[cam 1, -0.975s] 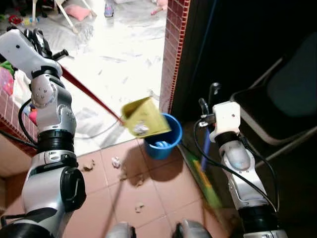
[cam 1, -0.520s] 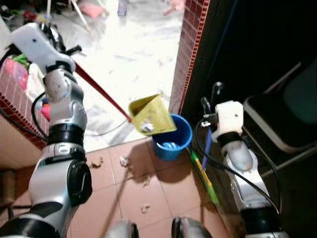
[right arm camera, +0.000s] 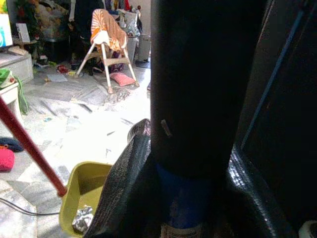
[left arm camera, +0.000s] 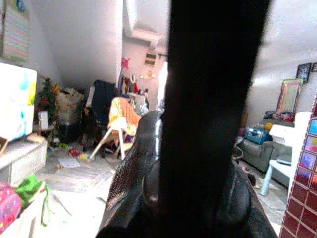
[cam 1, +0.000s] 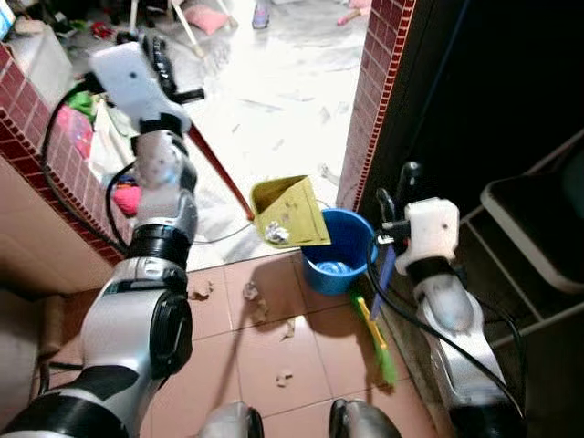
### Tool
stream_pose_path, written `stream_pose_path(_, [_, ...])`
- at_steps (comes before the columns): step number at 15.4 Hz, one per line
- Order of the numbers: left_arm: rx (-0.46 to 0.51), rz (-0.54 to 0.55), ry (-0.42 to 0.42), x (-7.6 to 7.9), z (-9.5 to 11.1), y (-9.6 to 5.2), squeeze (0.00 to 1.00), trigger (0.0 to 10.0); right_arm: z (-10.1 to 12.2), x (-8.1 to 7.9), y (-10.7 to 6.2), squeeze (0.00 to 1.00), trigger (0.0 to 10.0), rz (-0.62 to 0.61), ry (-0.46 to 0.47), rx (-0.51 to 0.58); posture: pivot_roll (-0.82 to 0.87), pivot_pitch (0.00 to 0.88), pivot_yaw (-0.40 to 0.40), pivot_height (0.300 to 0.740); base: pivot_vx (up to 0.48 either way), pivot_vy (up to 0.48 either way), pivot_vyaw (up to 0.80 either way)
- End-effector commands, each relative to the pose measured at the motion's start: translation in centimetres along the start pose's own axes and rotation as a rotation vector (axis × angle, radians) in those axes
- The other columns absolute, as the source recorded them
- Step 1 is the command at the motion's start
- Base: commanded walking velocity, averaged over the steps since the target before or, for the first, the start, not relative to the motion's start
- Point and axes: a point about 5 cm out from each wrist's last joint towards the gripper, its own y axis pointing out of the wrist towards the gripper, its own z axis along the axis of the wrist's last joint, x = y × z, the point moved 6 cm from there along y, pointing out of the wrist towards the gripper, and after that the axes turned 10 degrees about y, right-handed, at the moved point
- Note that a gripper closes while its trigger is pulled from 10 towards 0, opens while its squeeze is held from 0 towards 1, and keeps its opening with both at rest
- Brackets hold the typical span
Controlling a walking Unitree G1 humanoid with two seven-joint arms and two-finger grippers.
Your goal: Sweep floor
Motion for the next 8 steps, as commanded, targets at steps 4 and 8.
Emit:
stream_pose_path(4, [0.097,-0.137,0.011,4.4,2.1,0.0,0.00,10.0,1.4,0.3,-1.2,0.00,10.0,-0.050,-0.011,0.042,-0.15,0.118,0.146,0.740,0.000,0.000,0.00])
stream_pose_path(8, [0.152,-0.240,0.012,7.9,3.0,-0.9,0.00,10.0,1.3,0.4,-1.9,0.00,10.0,-0.070,-0.018,0.030,-0.15,0.123,0.161,0.740,0.000,0.000,0.00])
